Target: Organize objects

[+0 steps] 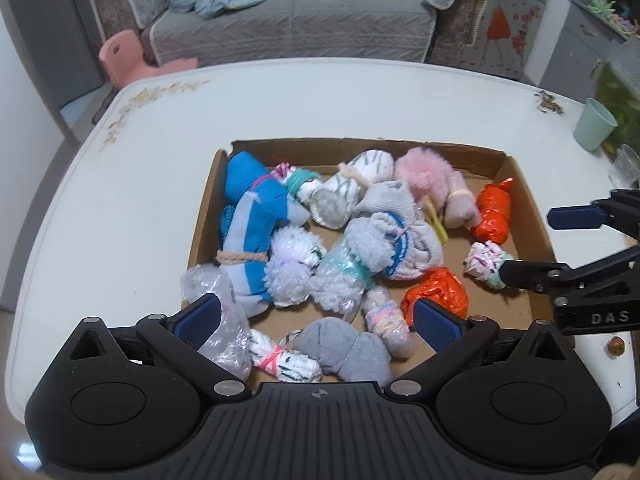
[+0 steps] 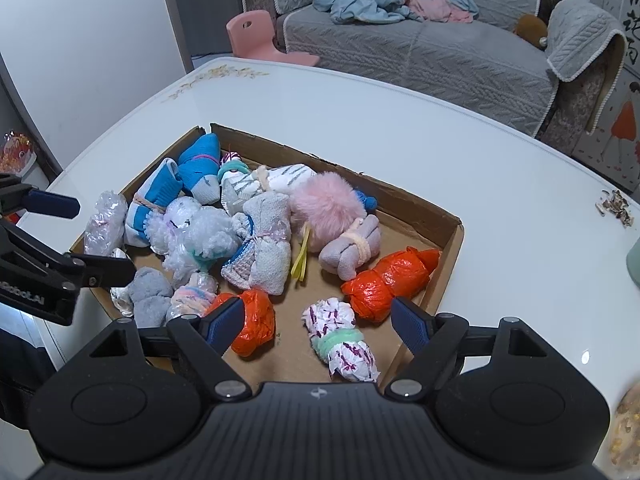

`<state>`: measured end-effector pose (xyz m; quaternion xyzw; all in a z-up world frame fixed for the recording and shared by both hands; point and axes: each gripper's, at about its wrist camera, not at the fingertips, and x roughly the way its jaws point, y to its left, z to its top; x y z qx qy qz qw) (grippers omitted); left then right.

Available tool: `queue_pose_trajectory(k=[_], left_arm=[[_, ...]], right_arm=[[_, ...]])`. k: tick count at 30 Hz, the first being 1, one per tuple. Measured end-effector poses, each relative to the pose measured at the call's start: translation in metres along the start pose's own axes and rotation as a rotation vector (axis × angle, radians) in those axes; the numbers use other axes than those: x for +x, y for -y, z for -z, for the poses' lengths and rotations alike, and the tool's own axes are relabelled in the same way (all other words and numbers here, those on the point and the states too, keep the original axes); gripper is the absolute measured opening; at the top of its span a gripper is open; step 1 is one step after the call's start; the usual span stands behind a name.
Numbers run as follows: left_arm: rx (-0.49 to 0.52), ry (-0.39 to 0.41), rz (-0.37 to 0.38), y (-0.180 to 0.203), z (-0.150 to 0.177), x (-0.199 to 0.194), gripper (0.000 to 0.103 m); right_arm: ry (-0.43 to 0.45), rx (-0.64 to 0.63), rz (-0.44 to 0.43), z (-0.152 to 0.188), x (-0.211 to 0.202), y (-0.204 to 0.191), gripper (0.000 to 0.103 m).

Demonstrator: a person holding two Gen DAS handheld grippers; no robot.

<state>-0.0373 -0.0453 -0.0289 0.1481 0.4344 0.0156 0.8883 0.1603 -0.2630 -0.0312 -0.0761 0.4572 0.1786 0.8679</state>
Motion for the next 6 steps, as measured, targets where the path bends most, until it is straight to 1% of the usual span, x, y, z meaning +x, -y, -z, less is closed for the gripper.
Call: queue_pose_trajectory(k=[4, 6], left_arm=[[0.022, 0.015, -0.014, 0.002, -0.0014, -0.0019, 0.102], [0.018, 0.01, -0.035, 0.0014, -0.003, -0.0013, 0.102]], right_arm=[[0.0, 0.001, 0.001, 0.0001, 0.0002, -0.0008, 0.078], [0.0, 0.001, 0.002, 0.0001, 0.0001, -0.0009, 0.078]])
